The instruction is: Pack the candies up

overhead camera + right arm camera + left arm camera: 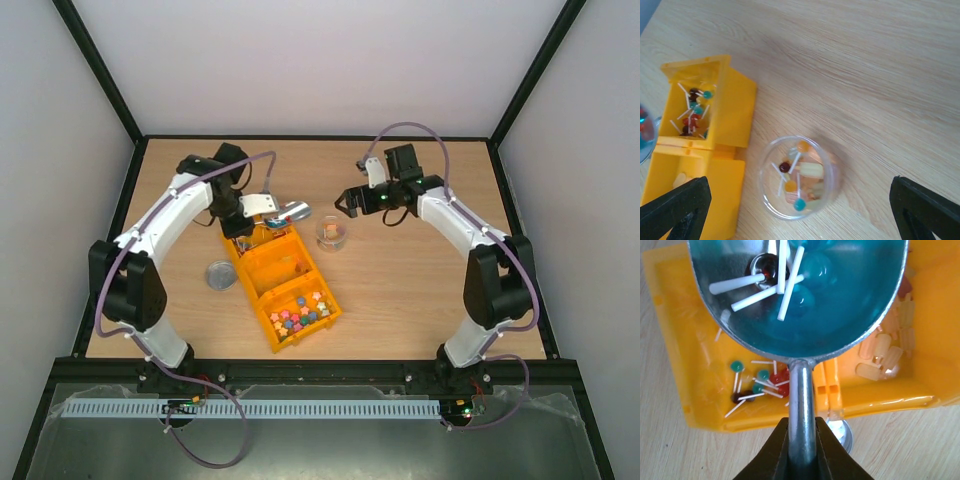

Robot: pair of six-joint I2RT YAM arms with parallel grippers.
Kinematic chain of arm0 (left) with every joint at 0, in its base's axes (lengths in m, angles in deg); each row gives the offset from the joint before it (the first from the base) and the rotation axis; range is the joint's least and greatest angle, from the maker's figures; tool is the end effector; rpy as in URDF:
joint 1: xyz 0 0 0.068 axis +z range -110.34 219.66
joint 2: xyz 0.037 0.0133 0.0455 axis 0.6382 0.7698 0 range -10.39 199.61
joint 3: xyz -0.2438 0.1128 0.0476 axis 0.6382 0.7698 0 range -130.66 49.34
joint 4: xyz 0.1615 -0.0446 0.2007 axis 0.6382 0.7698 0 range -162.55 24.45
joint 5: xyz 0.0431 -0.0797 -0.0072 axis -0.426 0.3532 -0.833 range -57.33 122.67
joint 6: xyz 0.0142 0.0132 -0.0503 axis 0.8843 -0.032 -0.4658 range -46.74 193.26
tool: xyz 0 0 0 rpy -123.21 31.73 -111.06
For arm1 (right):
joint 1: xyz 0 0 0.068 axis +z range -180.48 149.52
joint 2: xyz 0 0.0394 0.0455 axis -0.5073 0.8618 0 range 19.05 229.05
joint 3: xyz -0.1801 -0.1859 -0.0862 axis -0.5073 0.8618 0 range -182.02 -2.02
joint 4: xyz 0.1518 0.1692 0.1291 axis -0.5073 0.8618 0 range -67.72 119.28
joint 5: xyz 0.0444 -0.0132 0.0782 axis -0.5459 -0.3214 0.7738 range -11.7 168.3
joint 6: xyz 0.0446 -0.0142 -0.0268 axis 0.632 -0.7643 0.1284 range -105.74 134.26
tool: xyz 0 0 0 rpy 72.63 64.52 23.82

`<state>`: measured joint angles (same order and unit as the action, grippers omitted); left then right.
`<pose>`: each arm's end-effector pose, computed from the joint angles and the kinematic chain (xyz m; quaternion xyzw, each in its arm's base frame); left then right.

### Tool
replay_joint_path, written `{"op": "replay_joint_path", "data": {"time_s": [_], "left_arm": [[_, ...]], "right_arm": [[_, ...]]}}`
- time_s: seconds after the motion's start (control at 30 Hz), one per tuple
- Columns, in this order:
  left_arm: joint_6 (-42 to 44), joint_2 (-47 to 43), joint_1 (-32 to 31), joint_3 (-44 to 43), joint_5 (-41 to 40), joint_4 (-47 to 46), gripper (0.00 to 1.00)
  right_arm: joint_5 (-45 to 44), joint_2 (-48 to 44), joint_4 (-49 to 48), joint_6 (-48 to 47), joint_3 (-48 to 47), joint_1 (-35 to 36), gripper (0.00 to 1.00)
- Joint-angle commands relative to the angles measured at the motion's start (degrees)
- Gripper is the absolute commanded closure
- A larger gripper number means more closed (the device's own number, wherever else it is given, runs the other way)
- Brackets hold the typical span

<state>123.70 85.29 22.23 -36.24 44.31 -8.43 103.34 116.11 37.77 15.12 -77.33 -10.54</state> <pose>0.3103 -0.1049 0.2876 0.5616 0.8098 -0.0575 0.1596 0.3584 0.1461 0.2761 -0.2399 0.8465 0.2693 0.3915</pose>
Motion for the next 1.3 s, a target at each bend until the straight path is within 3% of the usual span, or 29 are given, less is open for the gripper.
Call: {"op": "replay_joint_path", "data": {"time_s": [0.0,0.7,1.27], "left_arm": [[-0.95,1.73,-2.58,-3.32,-1.96,2.80,0.98],[-4.98,13.45,-12.19,-16.15,-15.38,9.92,0.98],[-4.43,16.88,-15.62,-17.68,-24.70,9.96,0.98]], "right_arm": [[1.54,-2.40,1.44,1.91,2.78,-2.90,0.01],[0.24,-4.27,-1.58,4.88,7.65,-8.70,0.01],[0.44,-4.38,-1.68,5.55,7.01,-10.68,0.01]]}}
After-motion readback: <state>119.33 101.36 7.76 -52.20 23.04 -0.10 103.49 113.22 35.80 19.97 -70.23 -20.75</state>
